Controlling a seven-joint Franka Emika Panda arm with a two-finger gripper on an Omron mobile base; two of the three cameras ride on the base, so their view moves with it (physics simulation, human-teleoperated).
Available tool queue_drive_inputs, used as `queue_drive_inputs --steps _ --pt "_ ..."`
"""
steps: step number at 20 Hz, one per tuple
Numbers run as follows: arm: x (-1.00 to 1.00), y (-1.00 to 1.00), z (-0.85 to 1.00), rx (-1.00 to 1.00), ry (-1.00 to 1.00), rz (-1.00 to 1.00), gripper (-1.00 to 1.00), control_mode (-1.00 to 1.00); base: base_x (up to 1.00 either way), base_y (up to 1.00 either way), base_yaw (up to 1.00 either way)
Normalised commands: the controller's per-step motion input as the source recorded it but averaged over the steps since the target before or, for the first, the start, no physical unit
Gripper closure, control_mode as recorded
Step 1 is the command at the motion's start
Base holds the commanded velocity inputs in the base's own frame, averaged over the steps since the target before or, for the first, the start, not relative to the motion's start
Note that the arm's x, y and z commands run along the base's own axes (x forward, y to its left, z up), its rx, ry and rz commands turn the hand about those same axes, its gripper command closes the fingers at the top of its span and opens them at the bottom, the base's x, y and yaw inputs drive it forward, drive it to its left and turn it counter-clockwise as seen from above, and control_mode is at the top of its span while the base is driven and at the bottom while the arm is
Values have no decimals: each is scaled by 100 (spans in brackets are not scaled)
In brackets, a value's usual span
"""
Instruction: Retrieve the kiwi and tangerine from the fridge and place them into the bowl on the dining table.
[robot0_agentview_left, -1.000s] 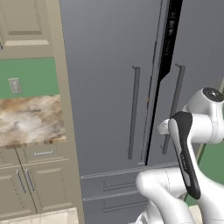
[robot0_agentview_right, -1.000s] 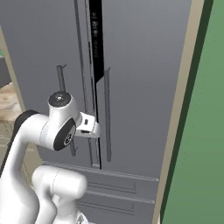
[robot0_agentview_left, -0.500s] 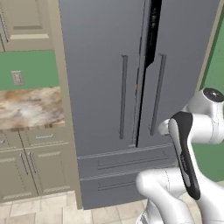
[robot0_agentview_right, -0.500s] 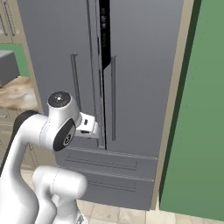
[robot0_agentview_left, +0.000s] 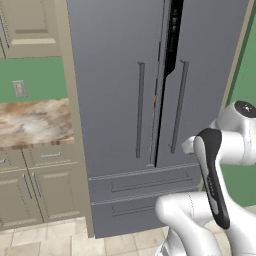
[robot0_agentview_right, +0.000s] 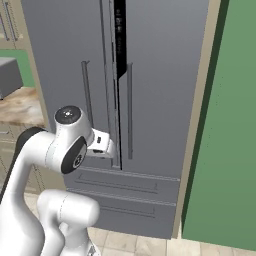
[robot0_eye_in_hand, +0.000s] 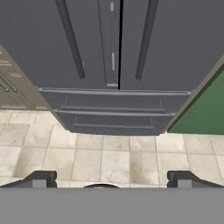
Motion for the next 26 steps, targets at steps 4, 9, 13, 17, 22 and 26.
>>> queue_drive_inputs --steps 4,9,13,17,22,26 --pt "29 -29 29 0 -7 0 -100 -100 0 0 0" --pt "63 -7 31 0 -11 0 -100 -100 0 0 0" --pt "74 0 14 0 -13 0 -100 -100 0 0 0" --pt "61 0 14 0 -6 0 -100 -100 0 0 0" --pt "70 -2 22 0 -8 0 -100 -100 0 0 0" --pt "58 -9 27 0 -13 0 -100 -100 0 0 0"
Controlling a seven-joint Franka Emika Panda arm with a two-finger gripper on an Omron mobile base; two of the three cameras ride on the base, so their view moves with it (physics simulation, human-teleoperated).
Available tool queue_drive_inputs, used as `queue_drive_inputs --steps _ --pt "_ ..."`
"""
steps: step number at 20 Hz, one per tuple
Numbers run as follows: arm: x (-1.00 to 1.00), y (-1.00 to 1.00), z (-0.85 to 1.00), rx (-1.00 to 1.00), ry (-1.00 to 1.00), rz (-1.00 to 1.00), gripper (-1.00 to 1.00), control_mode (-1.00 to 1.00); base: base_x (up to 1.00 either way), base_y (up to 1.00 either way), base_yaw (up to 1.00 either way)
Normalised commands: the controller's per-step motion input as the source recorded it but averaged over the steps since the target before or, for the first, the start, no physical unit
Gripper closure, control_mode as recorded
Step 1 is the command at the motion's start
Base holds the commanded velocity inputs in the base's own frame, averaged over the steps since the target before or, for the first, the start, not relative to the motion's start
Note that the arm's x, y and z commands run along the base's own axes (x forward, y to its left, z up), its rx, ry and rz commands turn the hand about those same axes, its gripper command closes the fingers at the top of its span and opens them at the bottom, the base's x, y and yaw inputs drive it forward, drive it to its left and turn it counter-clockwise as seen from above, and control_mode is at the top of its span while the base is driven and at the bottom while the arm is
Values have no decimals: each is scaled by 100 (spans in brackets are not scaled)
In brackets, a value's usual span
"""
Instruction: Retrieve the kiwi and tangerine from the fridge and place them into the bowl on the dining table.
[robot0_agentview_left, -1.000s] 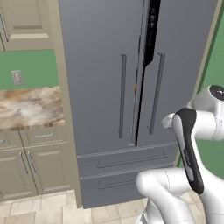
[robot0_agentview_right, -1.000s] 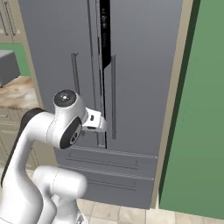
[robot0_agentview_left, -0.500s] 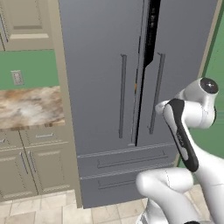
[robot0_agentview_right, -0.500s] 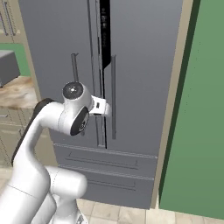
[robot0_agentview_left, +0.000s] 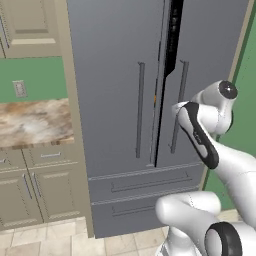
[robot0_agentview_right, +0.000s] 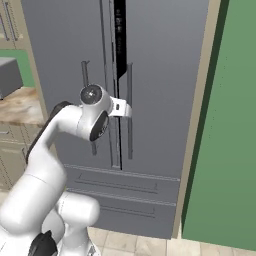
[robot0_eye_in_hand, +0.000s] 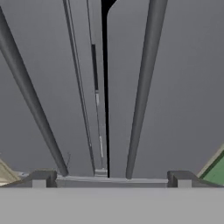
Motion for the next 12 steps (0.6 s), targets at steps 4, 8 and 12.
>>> queue_drive_inputs --steps 4,8,12 --pt "50 -18 11 0 -16 0 -100 -100 0 0 0" --pt "49 -26 0 0 -16 0 -100 -100 0 0 0" --pt "56 -38 0 2 -2 0 -100 -100 0 0 0"
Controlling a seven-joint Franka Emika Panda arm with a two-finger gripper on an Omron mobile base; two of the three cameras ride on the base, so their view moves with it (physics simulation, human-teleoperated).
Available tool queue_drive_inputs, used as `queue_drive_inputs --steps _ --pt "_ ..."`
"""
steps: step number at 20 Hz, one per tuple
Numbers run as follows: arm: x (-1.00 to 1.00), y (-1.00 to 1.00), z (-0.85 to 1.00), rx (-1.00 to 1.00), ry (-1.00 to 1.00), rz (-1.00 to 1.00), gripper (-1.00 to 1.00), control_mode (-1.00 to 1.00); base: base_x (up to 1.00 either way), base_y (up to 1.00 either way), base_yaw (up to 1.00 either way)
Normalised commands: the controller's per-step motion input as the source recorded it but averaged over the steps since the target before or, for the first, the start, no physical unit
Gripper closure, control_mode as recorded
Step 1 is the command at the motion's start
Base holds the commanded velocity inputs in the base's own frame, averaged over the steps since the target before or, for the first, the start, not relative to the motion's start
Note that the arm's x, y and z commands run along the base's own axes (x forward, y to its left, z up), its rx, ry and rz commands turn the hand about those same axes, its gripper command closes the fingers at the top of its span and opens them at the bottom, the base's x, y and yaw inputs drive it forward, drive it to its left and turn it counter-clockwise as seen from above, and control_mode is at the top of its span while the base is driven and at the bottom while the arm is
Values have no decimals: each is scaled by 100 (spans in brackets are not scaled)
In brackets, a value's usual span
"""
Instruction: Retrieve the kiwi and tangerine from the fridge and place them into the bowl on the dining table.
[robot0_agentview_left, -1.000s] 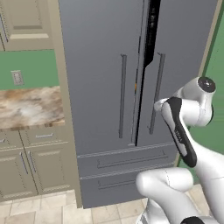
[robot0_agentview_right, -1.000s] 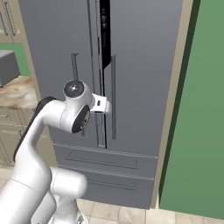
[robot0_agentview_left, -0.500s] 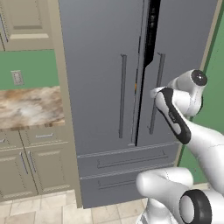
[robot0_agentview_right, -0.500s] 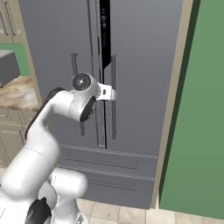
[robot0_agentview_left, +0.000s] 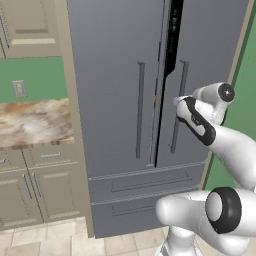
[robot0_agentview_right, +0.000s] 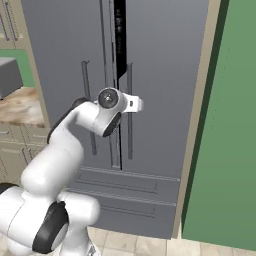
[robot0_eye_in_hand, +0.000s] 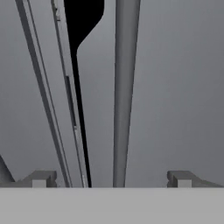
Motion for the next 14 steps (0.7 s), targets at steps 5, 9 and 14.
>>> queue_drive_inputs --steps 5,9,14 --pt "73 -25 0 2 0 0 -100 -100 0 0 0" --pt "80 -11 0 0 0 0 -100 -100 0 0 0" --pt "62 -1 -4 0 -11 0 -100 -100 0 0 0"
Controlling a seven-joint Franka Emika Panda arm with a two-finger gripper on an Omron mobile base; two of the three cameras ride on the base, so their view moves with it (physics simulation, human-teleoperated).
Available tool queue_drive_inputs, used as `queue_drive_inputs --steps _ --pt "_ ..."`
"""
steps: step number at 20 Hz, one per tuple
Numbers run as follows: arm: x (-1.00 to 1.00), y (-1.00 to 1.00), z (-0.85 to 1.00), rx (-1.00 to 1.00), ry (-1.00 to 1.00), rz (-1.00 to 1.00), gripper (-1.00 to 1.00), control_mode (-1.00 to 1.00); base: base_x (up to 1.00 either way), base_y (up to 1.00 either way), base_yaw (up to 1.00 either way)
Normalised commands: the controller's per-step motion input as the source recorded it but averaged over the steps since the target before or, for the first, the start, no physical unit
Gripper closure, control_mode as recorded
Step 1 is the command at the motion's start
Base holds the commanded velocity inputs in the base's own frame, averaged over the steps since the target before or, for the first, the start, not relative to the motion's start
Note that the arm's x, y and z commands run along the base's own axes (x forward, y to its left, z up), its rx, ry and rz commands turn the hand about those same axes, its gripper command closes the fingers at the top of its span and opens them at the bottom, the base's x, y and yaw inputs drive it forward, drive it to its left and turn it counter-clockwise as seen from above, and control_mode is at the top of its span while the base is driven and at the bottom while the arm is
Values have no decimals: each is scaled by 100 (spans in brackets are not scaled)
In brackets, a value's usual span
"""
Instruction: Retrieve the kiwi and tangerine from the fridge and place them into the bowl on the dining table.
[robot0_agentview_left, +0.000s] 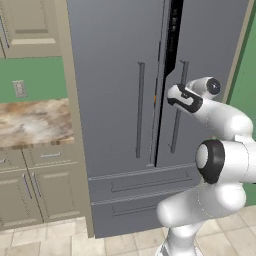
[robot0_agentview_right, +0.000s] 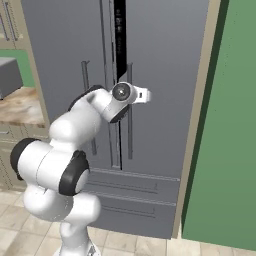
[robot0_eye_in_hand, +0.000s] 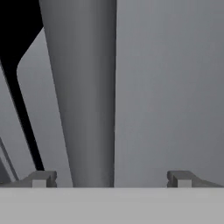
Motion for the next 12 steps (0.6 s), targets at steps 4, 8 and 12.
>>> queue_drive_inputs --steps 4,8,12 --pt "37 -7 -18 0 -28 0 -100 -100 0 0 0" --pt "39 -16 -2 0 -11 0 -100 -100 0 0 0" --pt "54 -13 0 1 7 1 100 -100 0 0 0"
